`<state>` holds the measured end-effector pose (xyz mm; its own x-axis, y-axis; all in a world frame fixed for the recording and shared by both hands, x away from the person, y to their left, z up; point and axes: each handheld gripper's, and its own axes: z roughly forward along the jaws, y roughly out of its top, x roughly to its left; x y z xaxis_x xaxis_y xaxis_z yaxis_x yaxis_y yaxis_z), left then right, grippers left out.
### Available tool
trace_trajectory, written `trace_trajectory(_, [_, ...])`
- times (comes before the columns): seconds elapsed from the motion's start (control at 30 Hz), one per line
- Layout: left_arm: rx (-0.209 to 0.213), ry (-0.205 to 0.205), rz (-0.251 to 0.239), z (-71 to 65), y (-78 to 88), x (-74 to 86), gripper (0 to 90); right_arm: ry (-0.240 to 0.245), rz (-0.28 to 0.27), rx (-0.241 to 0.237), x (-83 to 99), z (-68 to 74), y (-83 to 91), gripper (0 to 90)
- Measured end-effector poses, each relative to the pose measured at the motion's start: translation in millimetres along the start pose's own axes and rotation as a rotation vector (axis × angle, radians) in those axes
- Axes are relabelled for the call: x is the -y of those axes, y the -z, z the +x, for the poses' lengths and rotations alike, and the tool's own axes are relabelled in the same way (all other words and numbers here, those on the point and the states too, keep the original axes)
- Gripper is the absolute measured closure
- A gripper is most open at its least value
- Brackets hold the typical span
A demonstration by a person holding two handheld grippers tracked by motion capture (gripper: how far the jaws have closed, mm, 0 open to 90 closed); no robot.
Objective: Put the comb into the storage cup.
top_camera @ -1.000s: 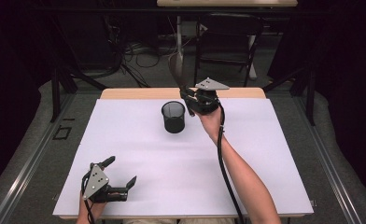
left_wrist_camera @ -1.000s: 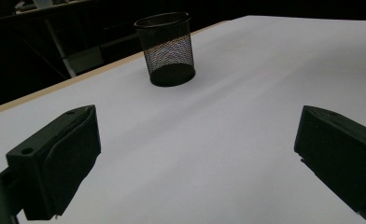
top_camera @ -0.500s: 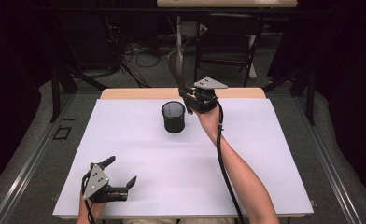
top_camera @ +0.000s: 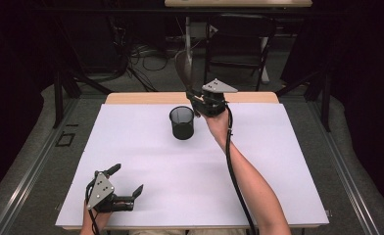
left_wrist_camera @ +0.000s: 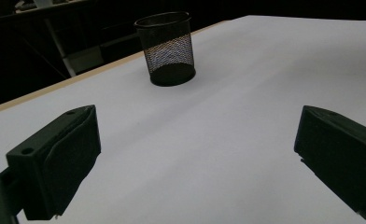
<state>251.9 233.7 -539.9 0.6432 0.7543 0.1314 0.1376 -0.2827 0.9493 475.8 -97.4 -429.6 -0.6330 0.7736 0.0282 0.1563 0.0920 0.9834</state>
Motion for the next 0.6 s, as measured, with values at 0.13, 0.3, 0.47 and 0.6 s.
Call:
trace_trajectory(0.13, [-0.001, -0.001, 0.000, 0.1, 0.2, 0.0, 0.5, 0.007, -0.007, -0.003, 0.4, 1.3, -3.4, 72.4])
trace_trajectory(0.3, [0.000, 0.000, 0.000, 0.3, 0.4, 0.1, 0.5, 0.009, -0.014, -0.004, 0.2, 2.3, -6.8, 72.4])
trace_trajectory(0.47, [-0.001, 0.001, -0.002, 0.2, 0.6, 0.1, 0.5, 0.012, -0.013, -0.001, 1.0, 2.5, -10.5, 72.3])
trace_trajectory(0.6, [0.001, 0.000, 0.001, 0.2, 0.4, 0.1, 0.4, 0.008, -0.017, -0.001, 1.1, 2.9, -13.1, 72.3])
